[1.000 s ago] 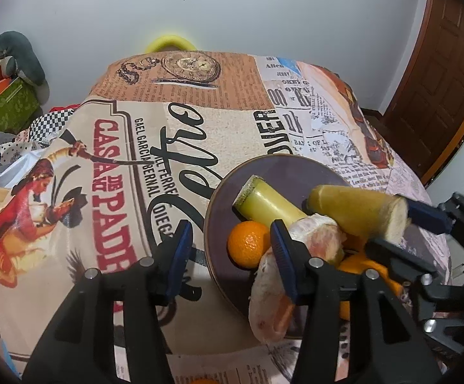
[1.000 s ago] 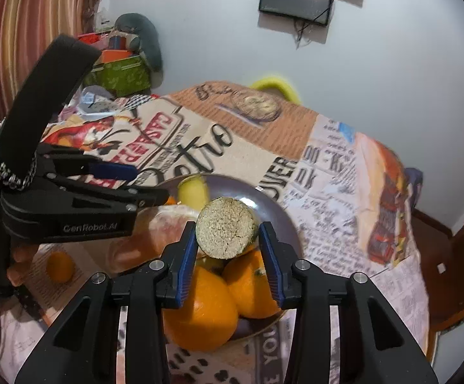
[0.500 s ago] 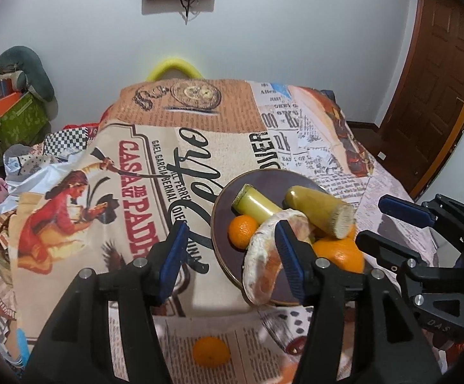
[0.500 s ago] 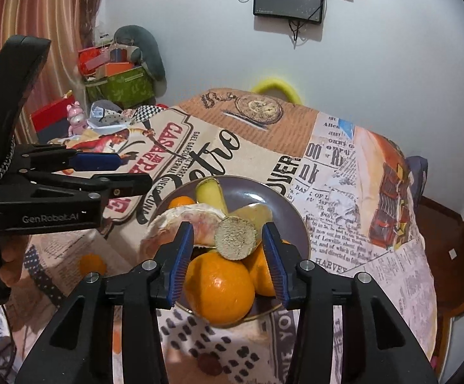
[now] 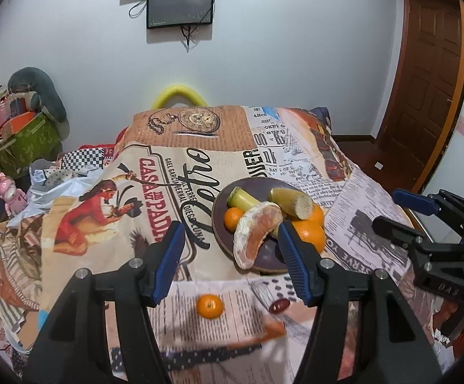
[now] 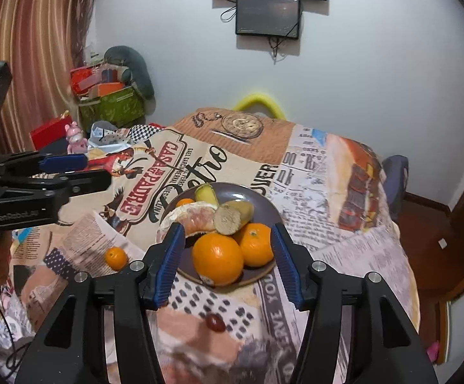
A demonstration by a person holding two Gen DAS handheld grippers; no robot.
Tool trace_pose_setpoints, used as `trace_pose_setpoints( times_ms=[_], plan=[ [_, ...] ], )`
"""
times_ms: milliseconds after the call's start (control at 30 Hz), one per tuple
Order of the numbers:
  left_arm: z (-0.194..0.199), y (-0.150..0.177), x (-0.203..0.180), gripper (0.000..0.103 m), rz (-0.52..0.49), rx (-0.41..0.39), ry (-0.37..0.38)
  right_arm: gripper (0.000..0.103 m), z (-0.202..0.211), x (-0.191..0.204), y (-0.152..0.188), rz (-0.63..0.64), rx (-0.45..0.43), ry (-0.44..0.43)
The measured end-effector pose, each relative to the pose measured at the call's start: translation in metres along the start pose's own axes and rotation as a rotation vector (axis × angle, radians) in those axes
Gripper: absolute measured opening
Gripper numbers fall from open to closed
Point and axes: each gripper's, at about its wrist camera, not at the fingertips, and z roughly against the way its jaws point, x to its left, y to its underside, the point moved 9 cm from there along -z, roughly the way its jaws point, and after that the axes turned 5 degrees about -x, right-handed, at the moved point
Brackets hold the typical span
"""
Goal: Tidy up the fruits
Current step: 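Withdraw both tools from the plate toward the tomato and tangerine, then grasp the red tomato with the right tool while the left tool grasps a tangerine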
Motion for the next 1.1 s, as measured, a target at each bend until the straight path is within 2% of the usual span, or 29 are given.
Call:
trace_pose_setpoints(
  times_ms=[267, 533, 833, 1100],
  plan=[
    [0.033, 0.023, -0.010, 0.060, -0.005, 0.004, 0.002, 0.054, 0.038, -0.015, 0.024, -0.036, 0.013, 0.070],
    [0.046, 0.052, -0.022, 0.061, -0.013, 0.034, 0.010, 0.054, 0.062, -0.030, 0.068, -0.071, 0.078, 0.118],
    [0.037, 0.086, -0.019, 0.061, 0.009, 0.108, 0.008, 0.054, 0.057, -0.045, 0.136, -0.155, 0.202, 0.131],
    [0.015, 0.116, -0.012, 0.061, 0.027, 0.185, -0.007, 0.054, 0.041, -0.044, 0.177, -0.193, 0.289, 0.114]
  ],
)
